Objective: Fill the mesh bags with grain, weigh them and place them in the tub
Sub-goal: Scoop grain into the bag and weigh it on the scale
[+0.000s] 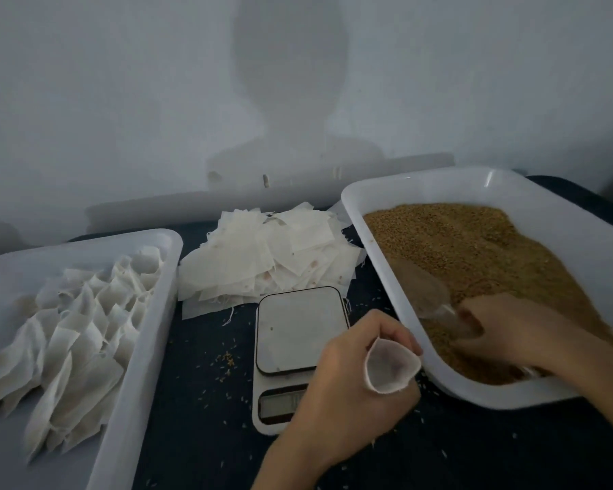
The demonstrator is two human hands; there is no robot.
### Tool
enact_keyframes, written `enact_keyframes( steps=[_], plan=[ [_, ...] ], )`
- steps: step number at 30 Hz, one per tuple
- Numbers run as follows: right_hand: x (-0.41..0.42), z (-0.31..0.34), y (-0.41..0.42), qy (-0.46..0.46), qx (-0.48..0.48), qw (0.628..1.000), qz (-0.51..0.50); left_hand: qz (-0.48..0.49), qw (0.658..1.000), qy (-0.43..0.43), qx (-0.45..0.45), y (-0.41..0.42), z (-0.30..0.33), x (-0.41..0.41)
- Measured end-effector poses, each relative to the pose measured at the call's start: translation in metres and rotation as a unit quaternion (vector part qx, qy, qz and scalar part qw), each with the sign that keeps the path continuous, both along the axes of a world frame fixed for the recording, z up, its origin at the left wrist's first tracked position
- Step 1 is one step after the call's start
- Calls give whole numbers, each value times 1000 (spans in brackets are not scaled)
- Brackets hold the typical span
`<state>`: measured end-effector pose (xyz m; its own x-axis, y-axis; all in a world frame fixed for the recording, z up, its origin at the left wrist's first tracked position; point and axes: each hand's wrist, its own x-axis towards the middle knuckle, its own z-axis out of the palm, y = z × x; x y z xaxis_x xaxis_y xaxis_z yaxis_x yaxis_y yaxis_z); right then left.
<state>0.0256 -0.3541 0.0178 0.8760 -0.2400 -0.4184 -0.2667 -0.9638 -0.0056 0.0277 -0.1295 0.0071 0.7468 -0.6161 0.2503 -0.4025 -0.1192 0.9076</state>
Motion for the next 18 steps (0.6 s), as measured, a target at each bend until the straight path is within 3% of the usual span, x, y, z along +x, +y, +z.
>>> enact_keyframes(
  steps=[5,10,12,15,18],
  plan=[
    [5,20,-22,-72,-31,997,-20,-40,999,22,14,-19,-2,3],
    [25,46,-55,-123,-208,967,-87,-24,998,59,-16,-23,-6,1],
    [42,41,-61,-113,-172,974,-98,-24,998,57,-18,-24,-8,-1],
    [68,20,-60,-110,-44,988,-101,-21,999,41,-9,-24,-9,-2],
    [84,3,-53,-137,51,982,-121,-21,999,37,-1,-23,-8,-1]
  ],
)
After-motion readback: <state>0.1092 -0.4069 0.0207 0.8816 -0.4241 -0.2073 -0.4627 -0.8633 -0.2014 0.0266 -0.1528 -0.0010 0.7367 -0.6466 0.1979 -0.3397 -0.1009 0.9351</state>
